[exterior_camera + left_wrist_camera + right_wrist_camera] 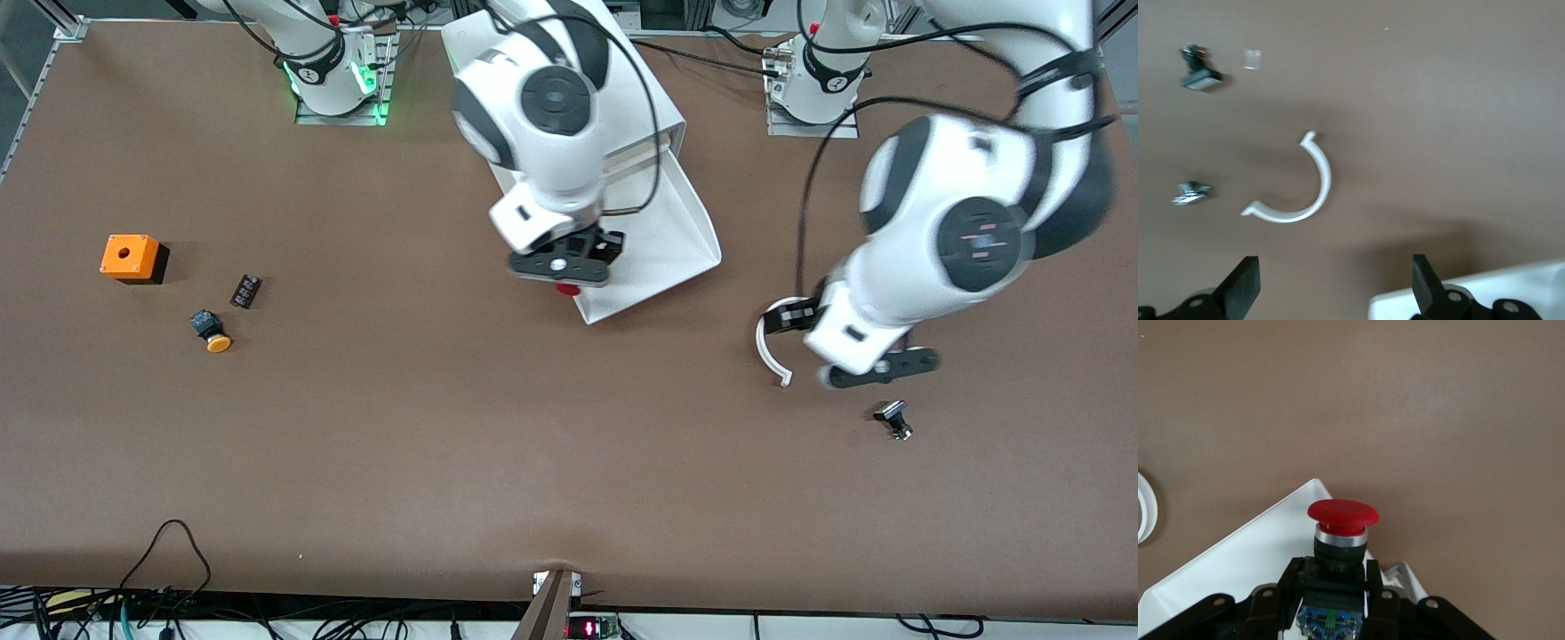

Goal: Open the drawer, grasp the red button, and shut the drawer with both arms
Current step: 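Carry the red button out with the right gripper while the left gripper pushes the drawer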

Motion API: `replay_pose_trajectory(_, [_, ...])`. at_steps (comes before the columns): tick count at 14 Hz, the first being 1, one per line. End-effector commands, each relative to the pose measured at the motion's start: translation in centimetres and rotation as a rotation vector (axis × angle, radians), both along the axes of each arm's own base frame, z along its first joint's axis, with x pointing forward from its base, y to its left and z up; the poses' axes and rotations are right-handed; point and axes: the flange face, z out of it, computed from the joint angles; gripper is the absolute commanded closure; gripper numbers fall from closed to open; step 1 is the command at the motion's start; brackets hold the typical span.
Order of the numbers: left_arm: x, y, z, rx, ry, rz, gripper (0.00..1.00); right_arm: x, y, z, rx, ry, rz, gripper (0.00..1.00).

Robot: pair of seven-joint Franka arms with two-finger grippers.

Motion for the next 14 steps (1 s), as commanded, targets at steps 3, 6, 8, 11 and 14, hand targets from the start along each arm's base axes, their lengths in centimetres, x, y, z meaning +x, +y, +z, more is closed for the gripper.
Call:
replay_pose_trajectory(3, [-2.2, -5.9, -5.1, -0.004, -0.044, 0.163, 0.00, 3.3, -12.0, 7.1, 0.048, 0.099, 0.207, 0.78])
replay_pose_trajectory(6, [-2.7, -8.3, -7.8, 0.008, -0.056, 0.247, 0.00, 4.6, -19.8, 9.0, 0.041, 0.174, 0.343, 0.78])
replay_pose_trajectory(8, [-3.5, -9.5, -9.8, 0.003, -0.078, 0.261, 0.00, 5.5, -26.0, 10.2, 0.054, 0.216, 0.394, 0.78])
replay_pose_trajectory(11, [-5.4, -11.2, -12.4, -0.001, -0.091, 0.253, 0.00, 4.8, -32.9, 9.4, 0.094, 0.205, 0.483, 0.78])
replay_pose_trajectory(14, [-7.2, -12.6, -14.0, 0.007, -0.085, 0.242, 0.00, 3.7, -38.9, 5.6, 0.079, 0.167, 0.554, 0.78])
